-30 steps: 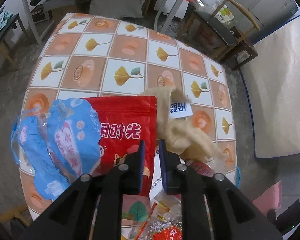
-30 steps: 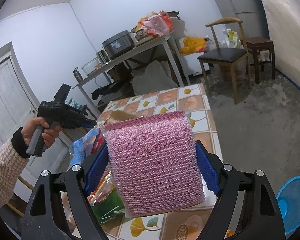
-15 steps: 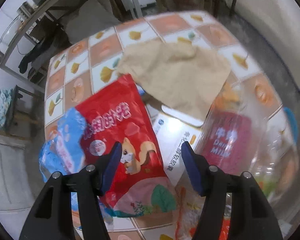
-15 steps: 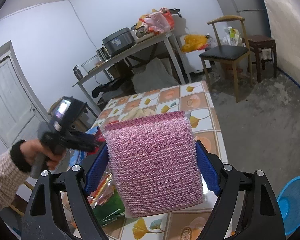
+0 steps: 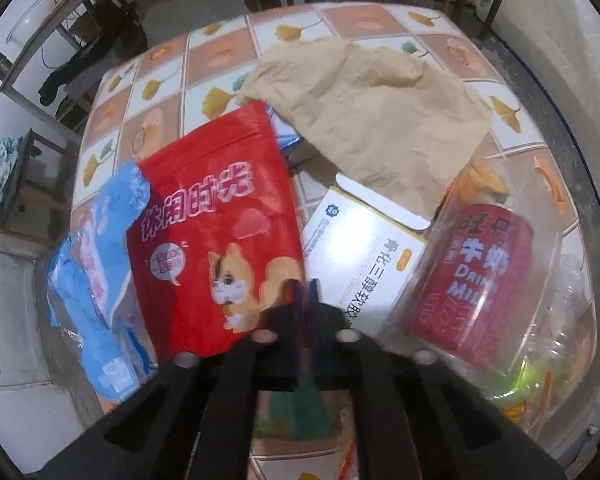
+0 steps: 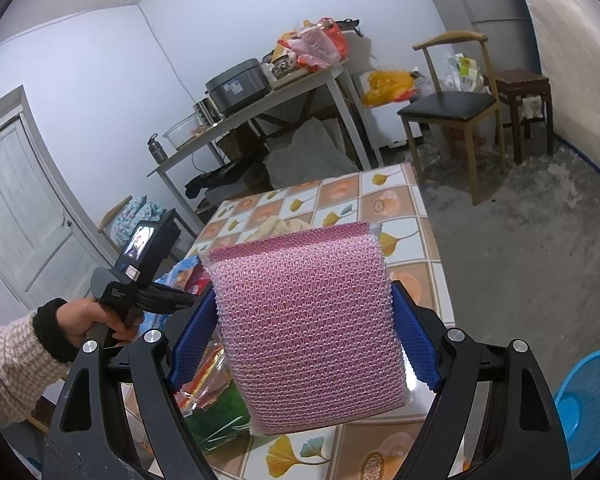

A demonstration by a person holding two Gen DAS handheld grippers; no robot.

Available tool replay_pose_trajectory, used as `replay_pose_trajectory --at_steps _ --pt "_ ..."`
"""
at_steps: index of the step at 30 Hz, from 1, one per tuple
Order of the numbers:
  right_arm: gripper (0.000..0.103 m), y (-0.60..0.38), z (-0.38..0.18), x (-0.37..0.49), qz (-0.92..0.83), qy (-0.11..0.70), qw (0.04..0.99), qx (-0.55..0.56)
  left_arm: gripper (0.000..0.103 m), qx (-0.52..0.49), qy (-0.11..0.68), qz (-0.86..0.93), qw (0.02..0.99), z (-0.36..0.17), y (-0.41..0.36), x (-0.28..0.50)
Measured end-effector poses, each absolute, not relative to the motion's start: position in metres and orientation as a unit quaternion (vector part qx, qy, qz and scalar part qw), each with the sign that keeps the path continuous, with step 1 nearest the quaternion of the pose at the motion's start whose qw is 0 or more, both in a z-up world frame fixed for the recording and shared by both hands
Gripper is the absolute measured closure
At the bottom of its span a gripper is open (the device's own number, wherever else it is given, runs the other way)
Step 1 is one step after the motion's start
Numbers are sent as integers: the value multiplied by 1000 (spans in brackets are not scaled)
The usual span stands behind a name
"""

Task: Collect trash
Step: 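Grasp the red snack bag with the left tool and lift it, then drop the red bag and pink sponge into the blue wastebasket with both tools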

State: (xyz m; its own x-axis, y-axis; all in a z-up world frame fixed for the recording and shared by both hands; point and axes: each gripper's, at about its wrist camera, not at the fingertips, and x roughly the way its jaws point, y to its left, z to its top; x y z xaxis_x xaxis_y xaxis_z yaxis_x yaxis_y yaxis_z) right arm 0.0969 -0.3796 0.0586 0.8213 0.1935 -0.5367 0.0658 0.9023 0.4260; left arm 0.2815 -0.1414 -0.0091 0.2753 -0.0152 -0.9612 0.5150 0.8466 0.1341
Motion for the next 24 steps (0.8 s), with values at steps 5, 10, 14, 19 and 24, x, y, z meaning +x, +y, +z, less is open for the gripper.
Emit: replay_pose_trajectory --at_steps 5,10,14,19,24 --pt "25 -380 62 96 34 291 930 220 103 218 544 -183 789 12 -144 270" --pt "25 -380 65 91 34 284 932 222 103 210 505 -202 813 47 -145 255" --pt "25 -386 68 81 36 271 933 233 103 190 471 -218 833 85 -144 244" --pt "25 -404 74 62 22 249 936 249 103 155 425 -261 853 141 -152 220" --pt "25 -440 80 17 -35 222 939 262 103 131 387 -328 852 184 -189 188"
